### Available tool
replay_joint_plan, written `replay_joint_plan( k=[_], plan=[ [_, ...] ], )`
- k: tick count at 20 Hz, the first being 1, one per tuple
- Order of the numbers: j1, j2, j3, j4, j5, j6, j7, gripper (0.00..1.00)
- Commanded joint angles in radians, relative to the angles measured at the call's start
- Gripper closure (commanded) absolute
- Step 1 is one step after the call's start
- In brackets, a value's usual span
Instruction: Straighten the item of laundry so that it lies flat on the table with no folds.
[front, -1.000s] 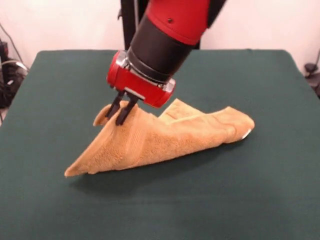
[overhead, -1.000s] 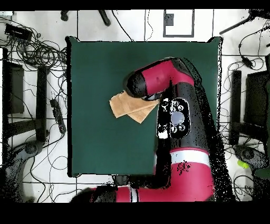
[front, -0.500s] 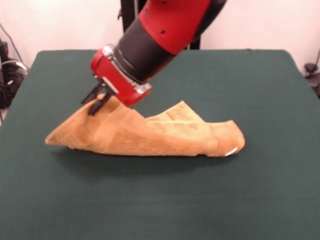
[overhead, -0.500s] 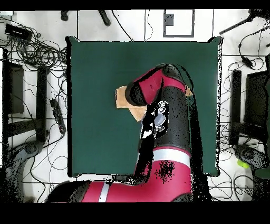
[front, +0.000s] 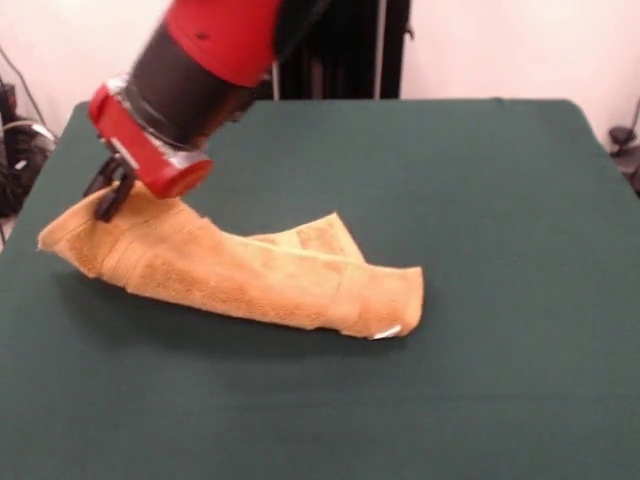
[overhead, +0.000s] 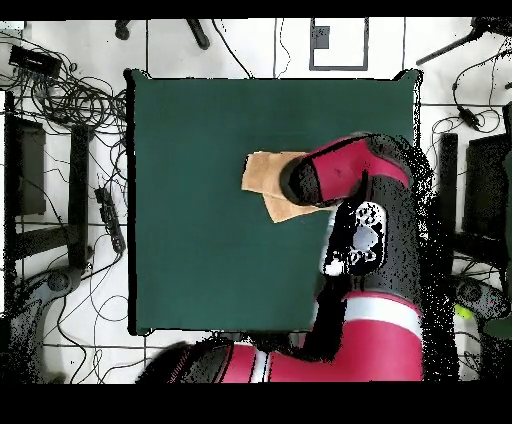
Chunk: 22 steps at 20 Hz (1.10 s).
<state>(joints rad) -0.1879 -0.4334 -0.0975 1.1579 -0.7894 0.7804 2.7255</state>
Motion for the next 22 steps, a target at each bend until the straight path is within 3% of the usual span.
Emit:
replay_joint_plan(
  k=[1,4,6,13,22],
  plan=[
    [-0.221,-0.129,0.257,0.310,0.155,-0.196,-0.300,1.00],
    [-0.345,-0.206,0.377,0.447,0.209,-0.239,-0.382,1.00],
    [-0.373,-0.237,0.394,0.500,0.203,-0.276,-0.342,1.00],
    [-0.372,-0.307,0.386,0.574,0.224,-0.199,-0.215,1.00],
    [-0.379,-0.407,0.389,0.684,0.421,-0.065,-0.089,1.00]
  ],
)
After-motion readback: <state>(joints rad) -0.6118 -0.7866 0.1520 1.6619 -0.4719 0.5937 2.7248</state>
